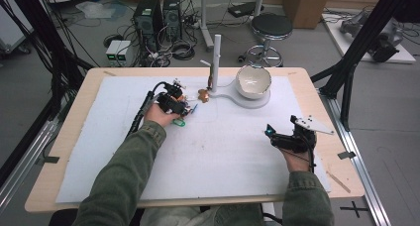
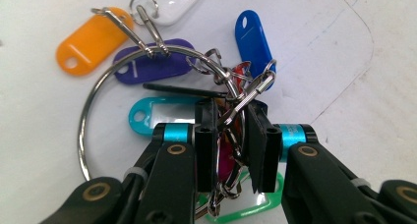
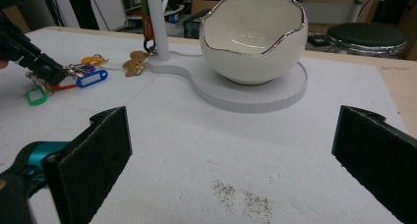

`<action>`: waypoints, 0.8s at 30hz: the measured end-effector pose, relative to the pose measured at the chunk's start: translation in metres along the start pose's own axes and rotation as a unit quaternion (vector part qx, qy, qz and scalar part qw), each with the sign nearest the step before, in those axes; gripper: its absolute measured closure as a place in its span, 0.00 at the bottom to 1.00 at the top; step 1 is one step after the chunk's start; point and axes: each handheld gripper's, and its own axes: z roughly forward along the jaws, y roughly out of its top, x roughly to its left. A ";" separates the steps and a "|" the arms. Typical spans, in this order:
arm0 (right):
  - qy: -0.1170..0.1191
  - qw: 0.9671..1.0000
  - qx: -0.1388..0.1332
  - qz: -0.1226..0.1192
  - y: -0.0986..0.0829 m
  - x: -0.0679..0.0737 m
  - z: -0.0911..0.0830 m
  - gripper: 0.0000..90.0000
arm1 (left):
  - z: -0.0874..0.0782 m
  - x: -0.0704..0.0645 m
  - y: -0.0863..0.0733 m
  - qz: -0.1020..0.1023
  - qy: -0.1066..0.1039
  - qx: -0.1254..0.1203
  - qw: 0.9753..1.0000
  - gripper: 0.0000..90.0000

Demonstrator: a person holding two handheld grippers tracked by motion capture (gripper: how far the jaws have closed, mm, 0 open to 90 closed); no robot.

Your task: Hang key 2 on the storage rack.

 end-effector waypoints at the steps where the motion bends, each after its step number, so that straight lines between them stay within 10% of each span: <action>1: 0.000 1.000 0.000 0.000 0.000 0.000 0.000 0.01 | -0.002 0.000 0.000 0.001 0.001 -0.004 1.000 0.84; 24: -0.006 1.000 0.000 0.002 -0.001 -0.001 -0.006 0.01 | -0.045 0.002 0.001 -0.006 0.021 -0.025 0.999 0.85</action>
